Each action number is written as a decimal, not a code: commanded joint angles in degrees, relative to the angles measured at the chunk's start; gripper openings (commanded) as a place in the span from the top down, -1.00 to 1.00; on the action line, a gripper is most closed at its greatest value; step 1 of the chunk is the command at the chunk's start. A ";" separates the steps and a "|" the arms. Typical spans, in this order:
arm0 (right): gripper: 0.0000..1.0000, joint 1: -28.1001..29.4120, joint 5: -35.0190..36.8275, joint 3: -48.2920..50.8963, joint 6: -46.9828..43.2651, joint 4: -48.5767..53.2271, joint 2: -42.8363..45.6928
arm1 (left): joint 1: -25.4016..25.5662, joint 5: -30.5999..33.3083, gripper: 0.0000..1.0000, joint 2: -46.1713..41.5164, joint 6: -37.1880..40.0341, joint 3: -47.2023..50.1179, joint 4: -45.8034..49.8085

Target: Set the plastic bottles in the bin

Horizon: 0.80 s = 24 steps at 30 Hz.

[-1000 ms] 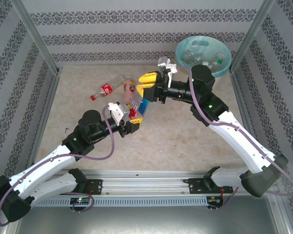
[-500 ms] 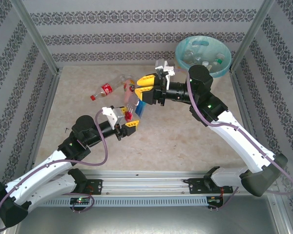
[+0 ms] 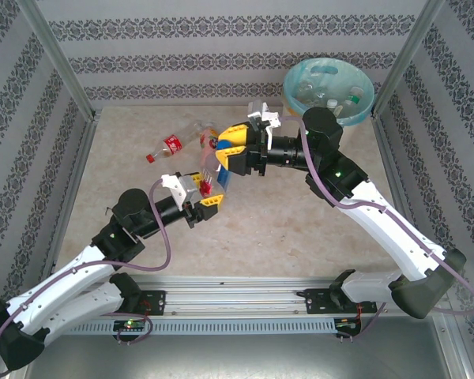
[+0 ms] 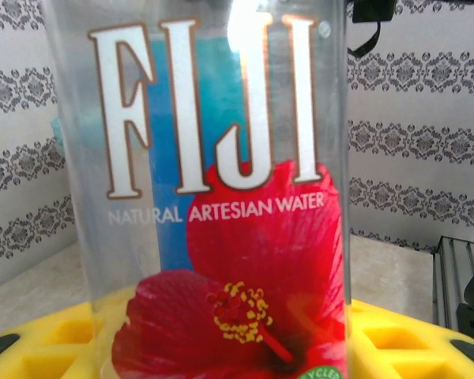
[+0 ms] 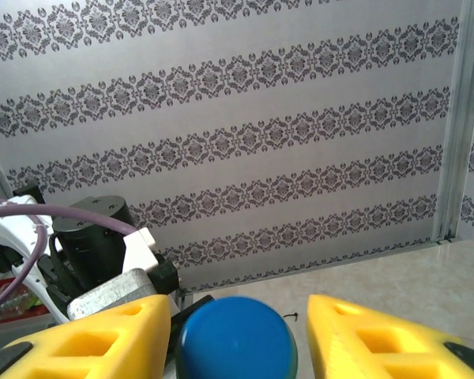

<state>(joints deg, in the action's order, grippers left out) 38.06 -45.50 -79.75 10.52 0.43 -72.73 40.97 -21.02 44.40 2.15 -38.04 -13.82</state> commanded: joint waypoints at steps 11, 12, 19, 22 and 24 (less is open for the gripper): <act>0.50 1.37 -3.41 -1.25 0.11 -0.15 1.03 | 0.21 -0.61 -0.08 -1.40 -1.25 0.30 -3.60; 0.51 1.39 -2.88 -1.13 0.02 -0.11 1.17 | 0.16 0.10 -0.12 -1.42 -1.59 0.26 -3.59; 0.68 1.40 5.14 0.51 -1.99 0.44 3.90 | 0.16 6.67 -0.60 -1.81 -3.05 1.19 -5.16; 0.69 1.37 9.22 1.06 -3.45 0.83 5.19 | 0.16 8.16 -0.80 -2.22 -3.73 1.86 -6.46; 0.69 1.30 13.01 1.25 -4.64 1.46 5.94 | 0.16 8.59 -0.84 -2.56 -3.65 2.09 -6.87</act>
<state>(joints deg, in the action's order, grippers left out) 38.89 -38.65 -79.11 8.54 1.98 -68.64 40.97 -14.61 43.00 -0.49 -36.80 -16.32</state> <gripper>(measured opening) 0.287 0.913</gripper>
